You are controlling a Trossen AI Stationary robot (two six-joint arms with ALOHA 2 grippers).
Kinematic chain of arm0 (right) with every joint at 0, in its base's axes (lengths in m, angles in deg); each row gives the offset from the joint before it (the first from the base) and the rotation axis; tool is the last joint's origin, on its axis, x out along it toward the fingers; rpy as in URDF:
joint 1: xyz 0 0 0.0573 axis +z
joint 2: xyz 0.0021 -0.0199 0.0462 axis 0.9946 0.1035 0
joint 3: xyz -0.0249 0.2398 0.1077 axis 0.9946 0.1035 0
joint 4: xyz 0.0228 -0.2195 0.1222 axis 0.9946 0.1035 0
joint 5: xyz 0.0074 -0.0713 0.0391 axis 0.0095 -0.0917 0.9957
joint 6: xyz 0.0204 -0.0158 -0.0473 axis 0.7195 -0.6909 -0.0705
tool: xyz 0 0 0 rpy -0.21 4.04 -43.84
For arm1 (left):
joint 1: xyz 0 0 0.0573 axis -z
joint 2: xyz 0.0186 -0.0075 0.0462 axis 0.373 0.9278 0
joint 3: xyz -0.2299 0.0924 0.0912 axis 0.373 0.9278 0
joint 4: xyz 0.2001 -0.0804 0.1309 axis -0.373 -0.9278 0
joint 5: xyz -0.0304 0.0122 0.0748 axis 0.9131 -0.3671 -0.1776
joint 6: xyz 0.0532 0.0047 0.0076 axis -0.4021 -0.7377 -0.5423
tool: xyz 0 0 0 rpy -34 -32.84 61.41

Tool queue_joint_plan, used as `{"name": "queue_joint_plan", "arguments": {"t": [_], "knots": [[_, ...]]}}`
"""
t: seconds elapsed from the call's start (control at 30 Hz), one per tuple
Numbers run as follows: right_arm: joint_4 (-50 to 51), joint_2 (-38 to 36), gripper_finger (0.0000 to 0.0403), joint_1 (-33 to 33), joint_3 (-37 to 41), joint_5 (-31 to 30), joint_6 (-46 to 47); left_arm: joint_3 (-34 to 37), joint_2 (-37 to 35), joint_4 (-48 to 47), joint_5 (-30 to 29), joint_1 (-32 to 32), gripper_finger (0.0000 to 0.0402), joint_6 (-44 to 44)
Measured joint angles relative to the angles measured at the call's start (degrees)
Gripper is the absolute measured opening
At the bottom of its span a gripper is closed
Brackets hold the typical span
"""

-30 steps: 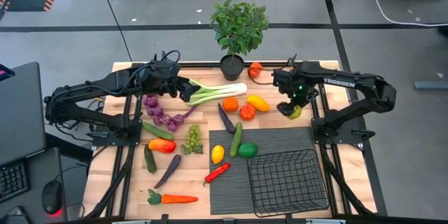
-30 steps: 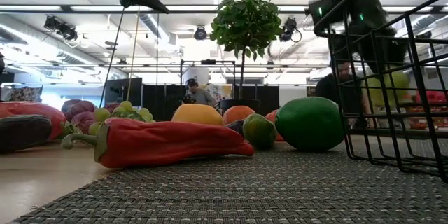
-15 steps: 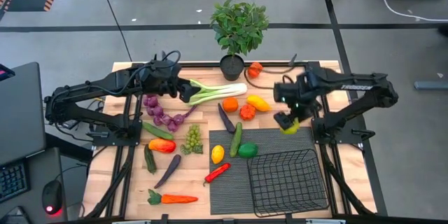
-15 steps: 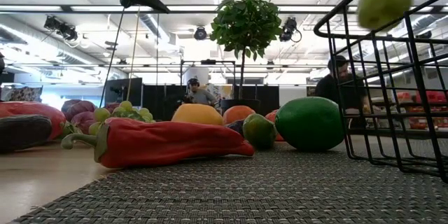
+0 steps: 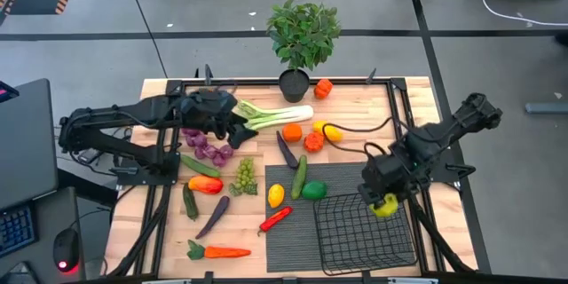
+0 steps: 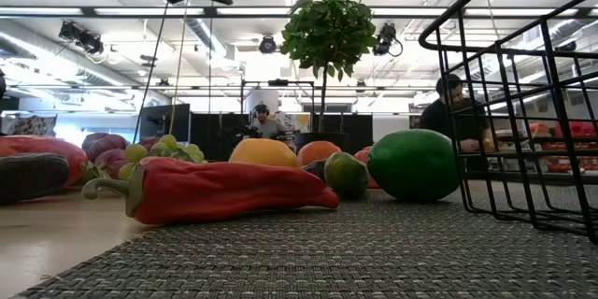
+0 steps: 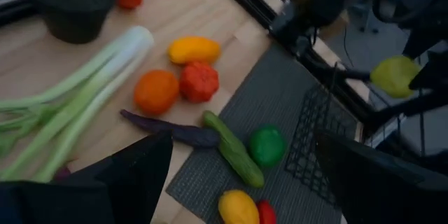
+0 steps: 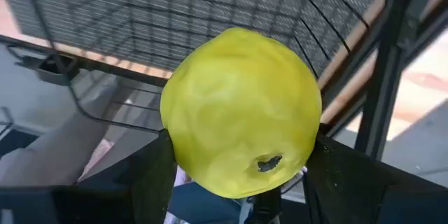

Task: Build produce basket
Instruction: Put the green apple into the black wire basket, then put the yellow lemon into the black wire basket

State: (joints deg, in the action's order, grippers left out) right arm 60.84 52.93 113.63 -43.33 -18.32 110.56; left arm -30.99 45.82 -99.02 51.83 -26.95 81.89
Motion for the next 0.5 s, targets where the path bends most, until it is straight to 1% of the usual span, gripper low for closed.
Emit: {"name": "queue_joint_plan", "arguments": {"t": [0.13, 0.23, 0.37, 0.5], "knots": [[-0.11, 1.6, 0.0311, 3.5, 0.04, -0.01, 0.8, 0.02, 3.43, -0.24, -0.07, 2.29, 0.0354, -0.18], [0.21, 2.7, 0.0332, 4.76, 0.09, -0.41, -2.35, 0.02, 6.63, 0.16, -0.12, 3.89, 0.0354, 0.32], [0.21, 3.36, 0.0363, 6.25, 0.11, -3.99, -5.34, 0.07, 9.82, 0.01, 0.08, 5.42, 0.0354, 2.47], [1.47, 3.3, 0.0388, 7.59, 0.11, -8.59, -8.33, 0.09, 11.11, 0.56, 0.04, 6.67, 0.0354, 5.75]]}}
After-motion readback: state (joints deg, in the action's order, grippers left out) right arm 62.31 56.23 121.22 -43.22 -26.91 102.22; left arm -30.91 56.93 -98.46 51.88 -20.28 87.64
